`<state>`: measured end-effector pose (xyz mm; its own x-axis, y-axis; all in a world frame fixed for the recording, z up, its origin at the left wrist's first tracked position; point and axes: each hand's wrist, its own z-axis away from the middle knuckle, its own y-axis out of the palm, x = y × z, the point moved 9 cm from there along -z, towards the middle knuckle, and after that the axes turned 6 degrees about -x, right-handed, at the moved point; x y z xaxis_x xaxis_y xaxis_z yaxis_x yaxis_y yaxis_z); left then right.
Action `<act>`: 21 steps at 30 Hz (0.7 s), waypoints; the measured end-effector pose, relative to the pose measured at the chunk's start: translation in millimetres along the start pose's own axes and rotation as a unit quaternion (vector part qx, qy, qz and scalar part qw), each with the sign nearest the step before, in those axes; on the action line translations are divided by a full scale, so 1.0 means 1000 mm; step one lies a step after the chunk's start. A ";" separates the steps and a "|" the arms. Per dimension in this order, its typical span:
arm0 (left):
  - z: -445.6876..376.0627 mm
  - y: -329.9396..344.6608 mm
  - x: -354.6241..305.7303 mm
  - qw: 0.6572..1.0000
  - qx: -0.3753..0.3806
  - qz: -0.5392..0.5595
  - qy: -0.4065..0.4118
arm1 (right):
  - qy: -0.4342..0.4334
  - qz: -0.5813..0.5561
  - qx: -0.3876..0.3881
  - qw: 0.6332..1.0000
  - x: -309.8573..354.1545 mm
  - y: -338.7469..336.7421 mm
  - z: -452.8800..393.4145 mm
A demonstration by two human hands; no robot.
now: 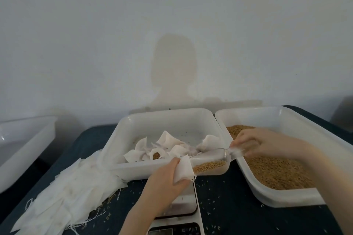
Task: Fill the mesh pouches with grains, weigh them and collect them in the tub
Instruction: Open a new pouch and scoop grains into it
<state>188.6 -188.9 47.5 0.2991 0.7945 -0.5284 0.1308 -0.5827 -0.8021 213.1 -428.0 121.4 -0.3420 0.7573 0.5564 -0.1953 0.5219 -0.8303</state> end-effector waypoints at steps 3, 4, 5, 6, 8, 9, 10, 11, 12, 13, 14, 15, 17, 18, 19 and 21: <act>-0.001 0.002 -0.002 1.000 0.005 -0.010 0.008 | -0.002 0.027 -0.002 1.000 0.006 0.002 -0.005; -0.001 0.002 -0.001 1.000 0.007 -0.008 0.004 | -0.001 0.026 -0.004 1.000 0.007 0.002 -0.007; -0.001 0.002 0.001 1.000 0.007 -0.009 -0.003 | 0.001 0.022 -0.006 1.000 0.007 0.003 -0.008; -0.002 0.001 0.003 1.000 0.005 -0.011 -0.009 | 0.001 0.018 -0.005 1.000 0.007 0.004 -0.009; -0.003 0.000 0.005 1.000 0.005 -0.011 -0.016 | -0.001 0.020 0.004 1.000 0.008 0.008 -0.011; -0.003 0.001 0.006 1.000 0.007 -0.006 -0.017 | -0.003 0.026 0.010 1.000 0.009 0.010 -0.012; -0.003 0.003 0.006 1.000 0.011 0.000 -0.020 | -0.007 0.033 0.014 0.999 0.010 0.012 -0.013; -0.002 0.005 0.006 1.000 0.013 0.007 -0.025 | -0.011 0.036 0.016 0.999 0.012 0.014 -0.014; -0.002 0.007 0.006 0.999 0.013 0.015 -0.031 | -0.016 0.039 0.014 0.999 0.014 0.014 -0.014; -0.002 0.009 0.007 0.999 0.009 0.021 -0.038 | -0.021 0.043 0.007 0.999 0.017 0.013 -0.015; -0.003 0.011 0.008 0.999 0.005 0.023 -0.047 | -0.028 0.055 -0.005 0.998 0.022 0.010 -0.017; -0.004 0.013 0.011 0.998 0.000 0.021 -0.061 | -0.040 0.082 -0.023 0.996 0.029 0.007 -0.019; -0.005 0.016 0.016 0.995 -0.012 0.021 -0.097 | -0.081 0.194 -0.081 0.974 0.048 0.000 -0.027; -0.005 0.017 0.016 0.993 -0.023 0.032 -0.109 | -0.100 0.256 -0.115 0.954 0.062 -0.004 -0.030; -0.006 0.018 0.015 0.992 -0.034 0.050 -0.115 | -0.118 0.304 -0.146 0.934 0.077 -0.006 -0.030; -0.005 0.020 0.011 0.987 -0.050 0.088 -0.123 | -0.166 0.358 -0.207 0.895 0.108 -0.009 -0.027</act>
<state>199.6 -192.5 27.4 0.0888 0.6897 -0.7186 0.1941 -0.7196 -0.6667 203.0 -340.2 190.4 -0.5105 0.8337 -0.2106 0.5171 0.1019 -0.8498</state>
